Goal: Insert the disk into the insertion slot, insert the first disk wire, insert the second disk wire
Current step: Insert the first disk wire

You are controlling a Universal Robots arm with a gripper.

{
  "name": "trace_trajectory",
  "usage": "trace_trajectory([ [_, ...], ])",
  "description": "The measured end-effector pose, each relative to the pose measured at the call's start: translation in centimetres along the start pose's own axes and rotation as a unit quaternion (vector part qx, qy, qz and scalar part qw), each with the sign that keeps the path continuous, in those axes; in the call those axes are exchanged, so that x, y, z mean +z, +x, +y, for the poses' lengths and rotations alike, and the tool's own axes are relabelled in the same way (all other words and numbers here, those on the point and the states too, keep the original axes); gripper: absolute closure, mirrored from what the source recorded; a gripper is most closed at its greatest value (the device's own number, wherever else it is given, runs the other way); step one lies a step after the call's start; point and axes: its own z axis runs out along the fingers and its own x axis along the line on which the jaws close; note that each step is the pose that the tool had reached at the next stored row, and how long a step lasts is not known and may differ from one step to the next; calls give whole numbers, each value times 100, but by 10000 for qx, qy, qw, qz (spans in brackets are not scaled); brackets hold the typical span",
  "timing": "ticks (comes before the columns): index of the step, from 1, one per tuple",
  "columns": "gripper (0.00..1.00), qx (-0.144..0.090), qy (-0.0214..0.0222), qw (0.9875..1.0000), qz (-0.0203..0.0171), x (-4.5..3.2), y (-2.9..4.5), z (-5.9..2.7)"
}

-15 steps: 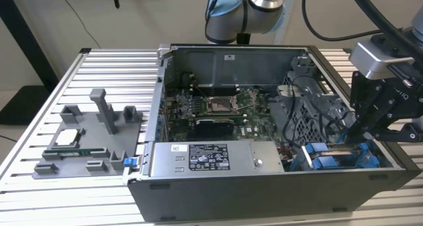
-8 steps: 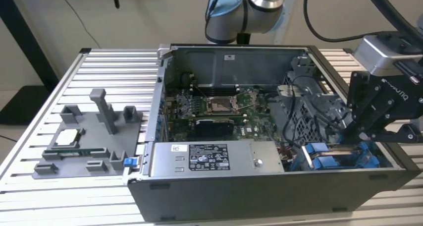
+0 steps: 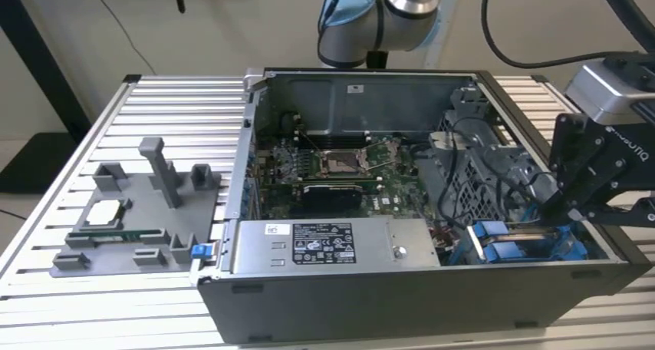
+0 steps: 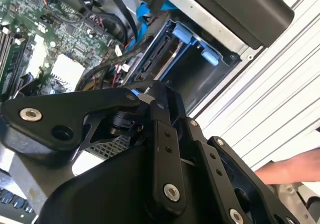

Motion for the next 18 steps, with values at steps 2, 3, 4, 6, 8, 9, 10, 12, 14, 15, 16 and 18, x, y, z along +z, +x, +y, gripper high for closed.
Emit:
trace_trajectory([
  [2,100,0,-3,10000,-14,2,29,-14],
  [3,100,0,-4,10000,-20,4,44,-20],
  [4,100,0,-6,10000,-27,5,59,-26],
  [6,100,0,-10,10000,-39,9,89,-36],
  [8,100,1,-13,10000,-50,12,124,-43],
  [9,100,2,-15,10000,-55,14,140,-45],
  [10,100,3,-17,10000,-60,16,158,-47],
  [12,100,5,-20,10000,-69,20,192,-51],
  [14,100,7,-24,10000,-78,24,223,-57],
  [15,100,8,-24,10000,-82,25,235,-59],
  [16,100,9,-26,10000,-86,27,245,-61],
  [18,100,11,-26,10000,-89,28,255,-64],
])
